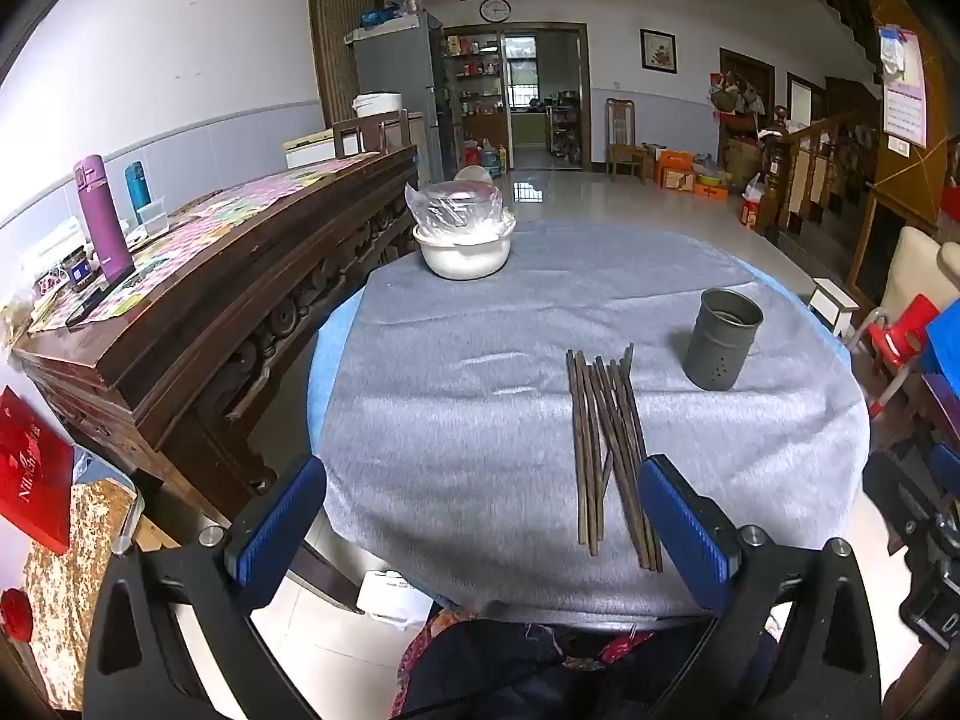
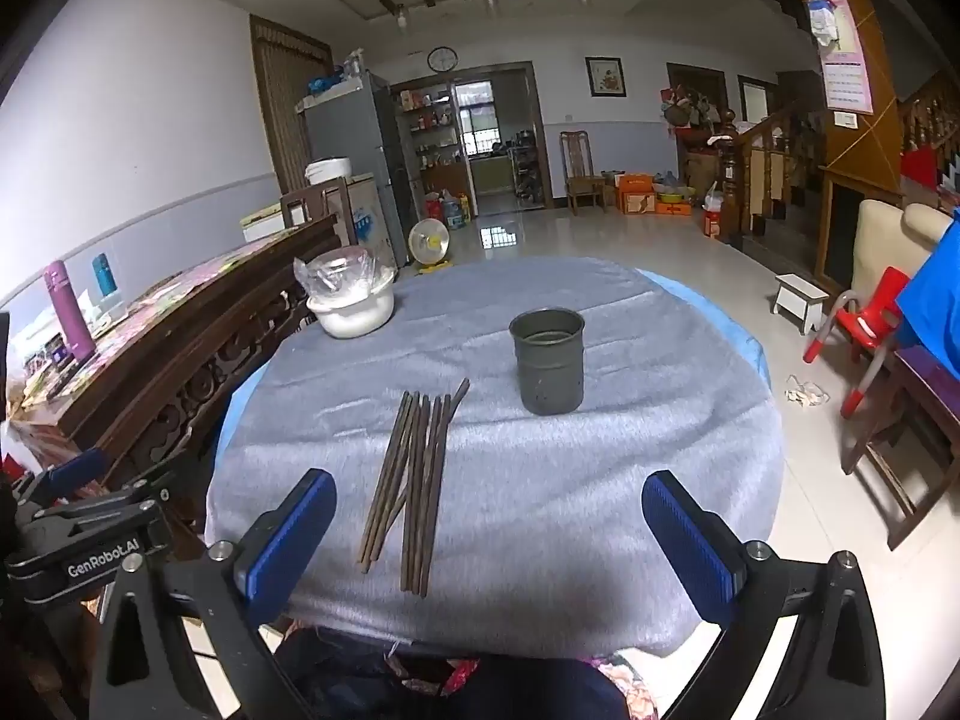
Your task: Organize utensils
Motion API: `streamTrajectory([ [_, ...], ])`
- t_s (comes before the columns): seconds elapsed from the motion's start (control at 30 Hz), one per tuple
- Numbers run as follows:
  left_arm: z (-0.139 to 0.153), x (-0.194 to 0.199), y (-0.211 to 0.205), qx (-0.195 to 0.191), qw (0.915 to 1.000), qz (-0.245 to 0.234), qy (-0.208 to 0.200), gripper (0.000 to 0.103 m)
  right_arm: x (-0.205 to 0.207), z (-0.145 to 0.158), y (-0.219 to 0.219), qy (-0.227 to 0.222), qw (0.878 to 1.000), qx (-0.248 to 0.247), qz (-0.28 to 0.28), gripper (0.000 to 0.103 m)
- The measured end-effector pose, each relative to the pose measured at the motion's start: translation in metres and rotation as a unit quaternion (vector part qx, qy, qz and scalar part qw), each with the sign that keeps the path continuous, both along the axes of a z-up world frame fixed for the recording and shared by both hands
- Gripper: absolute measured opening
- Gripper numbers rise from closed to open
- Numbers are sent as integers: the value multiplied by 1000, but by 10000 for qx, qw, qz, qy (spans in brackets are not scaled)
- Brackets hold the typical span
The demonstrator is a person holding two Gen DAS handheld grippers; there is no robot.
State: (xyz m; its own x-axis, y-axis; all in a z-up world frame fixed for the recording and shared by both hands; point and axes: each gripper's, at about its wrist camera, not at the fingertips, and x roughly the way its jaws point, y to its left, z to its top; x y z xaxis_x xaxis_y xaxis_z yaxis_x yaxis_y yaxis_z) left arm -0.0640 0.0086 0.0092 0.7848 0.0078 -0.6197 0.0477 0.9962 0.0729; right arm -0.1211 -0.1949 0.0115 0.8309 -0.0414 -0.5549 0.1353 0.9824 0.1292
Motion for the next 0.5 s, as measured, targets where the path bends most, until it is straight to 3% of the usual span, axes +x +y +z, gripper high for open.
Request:
streamTrajectory([
  [0.17, -4, -8, 3, 79, 10000, 8, -5, 103, -7, 0, 5, 169, 9998, -130, 61, 103],
  [0.2, -5, -9, 5, 94, 10000, 18, -5, 103, -9, -3, 3, -377, 9987, 334, 53, 103],
  [0.27, -7, -10, 7, 125, 9999, 52, -10, 103, -11, -4, 3, -615, 9965, 559, 49, 103],
  [0.5, -11, -10, 11, 161, 9998, 107, 14, 103, -11, -2, 7, -233, 9983, 528, 106, 103],
])
